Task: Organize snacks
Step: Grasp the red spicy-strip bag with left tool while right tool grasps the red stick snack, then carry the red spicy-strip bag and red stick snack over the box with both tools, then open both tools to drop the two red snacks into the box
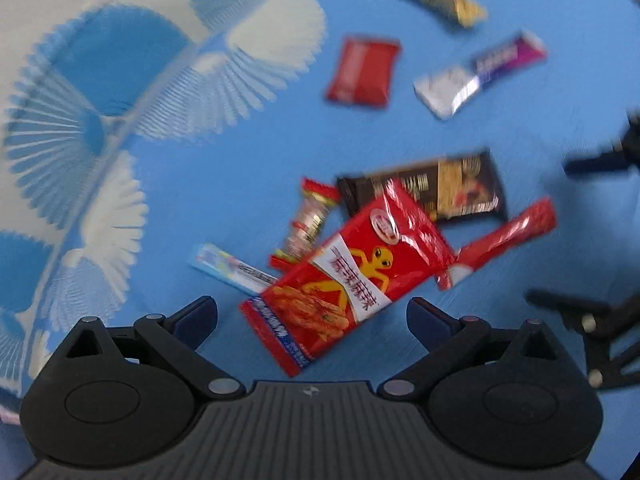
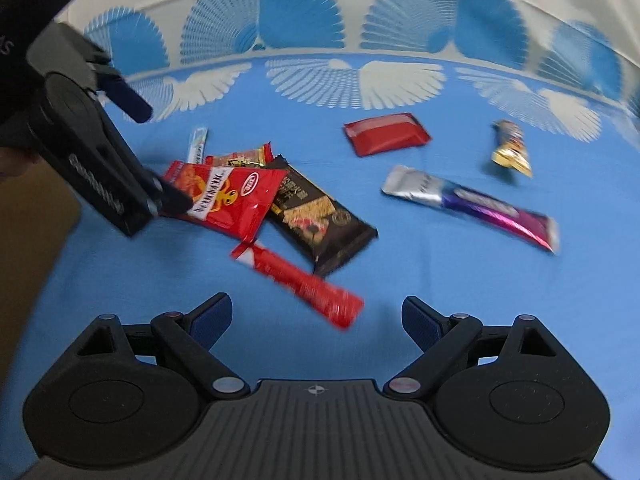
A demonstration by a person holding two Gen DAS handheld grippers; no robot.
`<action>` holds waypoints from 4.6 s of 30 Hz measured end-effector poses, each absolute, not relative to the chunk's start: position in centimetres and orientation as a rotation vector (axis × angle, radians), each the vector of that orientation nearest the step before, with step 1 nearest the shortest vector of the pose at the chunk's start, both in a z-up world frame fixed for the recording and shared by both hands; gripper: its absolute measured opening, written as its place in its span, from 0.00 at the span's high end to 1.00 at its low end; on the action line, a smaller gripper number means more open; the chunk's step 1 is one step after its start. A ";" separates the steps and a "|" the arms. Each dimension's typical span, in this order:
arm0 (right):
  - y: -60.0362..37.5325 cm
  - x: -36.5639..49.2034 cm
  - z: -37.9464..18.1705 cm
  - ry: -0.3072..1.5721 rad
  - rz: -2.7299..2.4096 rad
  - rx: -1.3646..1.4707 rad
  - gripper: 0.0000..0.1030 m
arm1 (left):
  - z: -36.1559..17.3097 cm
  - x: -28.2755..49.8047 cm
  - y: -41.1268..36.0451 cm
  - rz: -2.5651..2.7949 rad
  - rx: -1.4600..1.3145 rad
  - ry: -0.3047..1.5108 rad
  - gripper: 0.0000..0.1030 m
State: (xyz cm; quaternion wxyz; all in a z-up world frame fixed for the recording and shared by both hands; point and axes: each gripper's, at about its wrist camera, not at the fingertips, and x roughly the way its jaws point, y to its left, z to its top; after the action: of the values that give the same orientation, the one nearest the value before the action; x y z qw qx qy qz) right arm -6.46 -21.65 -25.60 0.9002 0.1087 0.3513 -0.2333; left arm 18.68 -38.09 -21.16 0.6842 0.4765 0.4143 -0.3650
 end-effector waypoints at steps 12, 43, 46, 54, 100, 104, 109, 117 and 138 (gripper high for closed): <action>-19.6 -4.9 -27.5 0.730 -0.404 0.025 0.81 | -22.5 18.3 -37.8 -0.862 0.999 1.010 1.00; -18.7 -12.0 -27.9 0.666 -0.608 0.297 0.83 | -23.0 16.5 -36.2 -0.910 0.835 1.012 0.65; -17.9 -12.5 -27.6 0.671 -0.626 0.299 0.87 | -21.9 14.3 -33.8 -0.899 0.769 1.045 0.71; -14.1 -15.4 -23.6 0.567 -0.674 0.337 0.88 | -14.0 11.5 -26.6 -0.935 0.376 1.093 0.72; 17.3 -4.6 -10.7 0.630 -0.241 0.125 0.88 | -2.5 4.1 7.8 -0.283 0.245 1.012 0.72; 16.9 -3.4 -11.3 0.648 -0.237 0.131 0.87 | -3.3 5.1 7.7 -0.276 0.259 1.024 0.72; 16.3 -2.1 -12.1 0.668 -0.231 0.140 0.87 | -4.3 6.4 7.5 -0.277 0.269 1.043 0.72; 15.4 -0.3 -13.2 0.694 -0.230 0.151 0.87 | -6.2 8.5 7.0 -0.277 0.285 1.083 0.72; 13.3 4.0 -14.8 0.728 -0.238 0.176 0.61 | -9.3 12.0 6.4 -0.230 0.348 1.100 0.00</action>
State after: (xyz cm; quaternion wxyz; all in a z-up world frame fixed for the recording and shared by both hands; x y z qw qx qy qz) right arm 4.04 13.32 -14.79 0.9239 0.0856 0.3546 -0.1158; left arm 12.03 6.43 -9.29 0.8319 0.1639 0.5189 -0.1086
